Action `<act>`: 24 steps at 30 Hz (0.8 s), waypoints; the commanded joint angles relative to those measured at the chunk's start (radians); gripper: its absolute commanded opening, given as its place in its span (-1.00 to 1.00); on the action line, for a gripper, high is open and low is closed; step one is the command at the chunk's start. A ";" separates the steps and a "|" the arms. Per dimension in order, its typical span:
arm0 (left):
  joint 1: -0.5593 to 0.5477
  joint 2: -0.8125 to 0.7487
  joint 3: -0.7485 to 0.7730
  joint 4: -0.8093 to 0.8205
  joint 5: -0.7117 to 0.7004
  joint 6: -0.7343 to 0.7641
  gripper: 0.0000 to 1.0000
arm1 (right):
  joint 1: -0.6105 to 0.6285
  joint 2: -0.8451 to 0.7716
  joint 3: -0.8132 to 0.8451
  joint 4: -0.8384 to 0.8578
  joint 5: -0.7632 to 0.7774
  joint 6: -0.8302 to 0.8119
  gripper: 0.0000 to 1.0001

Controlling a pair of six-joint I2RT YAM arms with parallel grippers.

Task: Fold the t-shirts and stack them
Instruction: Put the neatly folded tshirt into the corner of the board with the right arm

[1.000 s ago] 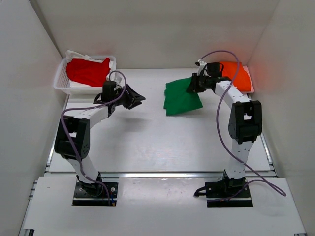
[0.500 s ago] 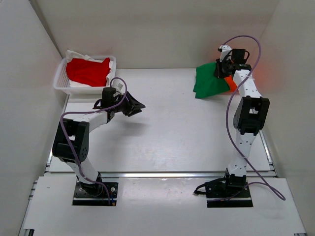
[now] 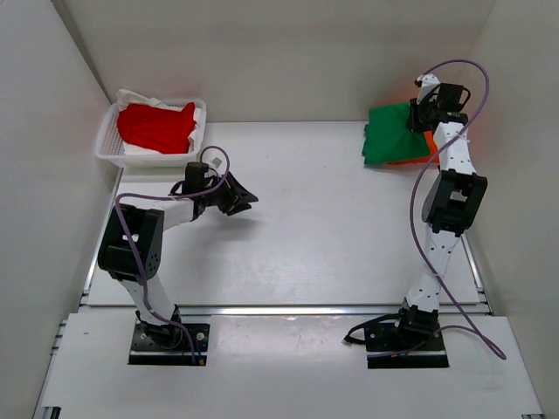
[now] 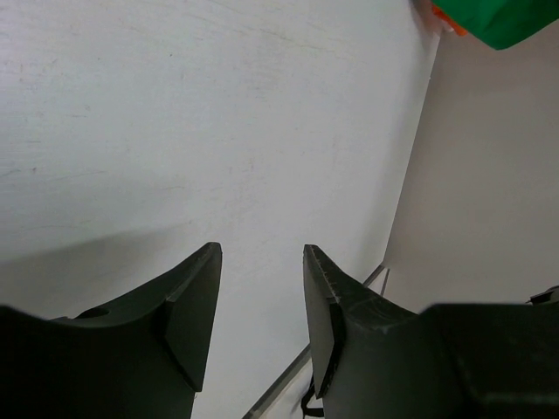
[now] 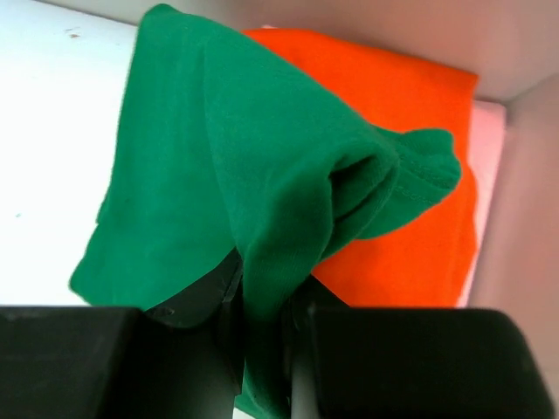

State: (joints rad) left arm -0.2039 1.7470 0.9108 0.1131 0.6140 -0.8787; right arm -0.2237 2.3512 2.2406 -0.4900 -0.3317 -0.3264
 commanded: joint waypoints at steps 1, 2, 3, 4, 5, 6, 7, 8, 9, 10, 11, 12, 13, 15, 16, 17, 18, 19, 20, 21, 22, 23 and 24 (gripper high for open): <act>0.001 -0.003 -0.006 0.008 0.016 0.021 0.06 | -0.037 -0.006 0.060 0.091 0.031 -0.017 -1.00; -0.006 -0.003 -0.013 0.014 0.016 0.021 0.07 | -0.046 -0.004 0.062 0.103 0.037 -0.017 -1.00; -0.006 0.005 -0.013 0.016 0.016 0.020 0.08 | -0.048 -0.003 0.065 0.108 0.040 -0.020 -0.99; -0.008 0.003 -0.015 0.014 0.020 0.017 0.08 | -0.054 0.003 0.059 0.116 0.040 -0.019 -1.00; -0.011 0.006 -0.016 0.016 0.017 0.020 0.08 | -0.055 0.005 0.071 0.120 0.043 -0.017 -1.00; -0.014 0.002 -0.018 0.017 0.013 0.020 0.08 | -0.066 0.023 0.083 0.122 0.048 -0.013 -0.99; -0.018 0.009 -0.020 0.010 0.016 0.021 0.08 | -0.071 0.045 0.086 0.129 0.052 -0.011 -1.00; -0.014 0.011 -0.018 0.016 0.015 0.018 0.08 | -0.074 0.057 0.096 0.133 0.051 -0.005 -1.00; -0.017 0.014 -0.016 0.014 0.013 0.018 0.08 | -0.072 0.069 0.099 0.131 0.056 0.009 -1.00; -0.020 0.016 -0.018 0.008 0.015 0.024 0.08 | -0.074 0.083 0.100 0.146 0.059 0.000 -1.00; -0.020 0.014 -0.018 0.010 0.010 0.021 0.08 | -0.075 0.086 0.100 0.159 0.086 0.007 -1.00; -0.014 0.009 -0.020 0.004 0.007 0.021 0.06 | -0.080 0.103 0.108 0.165 0.100 0.006 -1.00; -0.017 0.019 -0.021 0.002 0.006 0.026 0.06 | -0.080 0.120 0.112 0.175 0.103 0.004 -1.00; -0.008 0.013 -0.021 0.000 0.007 0.027 0.08 | -0.083 0.155 0.143 0.171 0.118 0.009 -1.00; -0.012 0.013 -0.020 -0.001 0.012 0.027 0.07 | -0.082 0.178 0.168 0.160 0.129 0.013 -0.98; -0.008 0.019 -0.018 -0.003 0.004 0.029 0.08 | -0.078 0.195 0.175 0.160 0.144 0.012 -1.00; -0.011 0.016 -0.021 -0.003 0.003 0.027 0.09 | -0.071 0.204 0.183 0.160 0.183 0.000 -1.00; -0.011 0.016 -0.021 -0.001 -0.003 0.033 0.10 | -0.062 0.201 0.174 0.178 0.206 -0.014 -0.93; -0.012 0.017 -0.012 -0.012 -0.005 0.052 0.11 | -0.054 0.198 0.154 0.185 0.262 -0.022 -0.66; -0.018 0.020 -0.007 -0.016 -0.011 0.049 0.13 | -0.042 0.183 0.140 0.211 0.331 -0.042 -0.36; -0.023 0.020 -0.007 -0.030 -0.020 0.064 0.19 | -0.025 0.177 0.116 0.244 0.402 -0.054 0.01; -0.023 0.017 0.012 -0.050 -0.028 0.078 0.28 | -0.020 0.162 0.096 0.252 0.424 -0.065 0.22; -0.025 0.019 0.028 -0.075 -0.031 0.095 0.67 | -0.010 0.133 0.094 0.261 0.466 -0.063 0.54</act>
State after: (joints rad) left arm -0.2192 1.7638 0.8978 0.0891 0.6018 -0.8310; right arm -0.2649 2.5656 2.3478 -0.3332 -0.0452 -0.3450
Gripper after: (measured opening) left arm 0.733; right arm 0.675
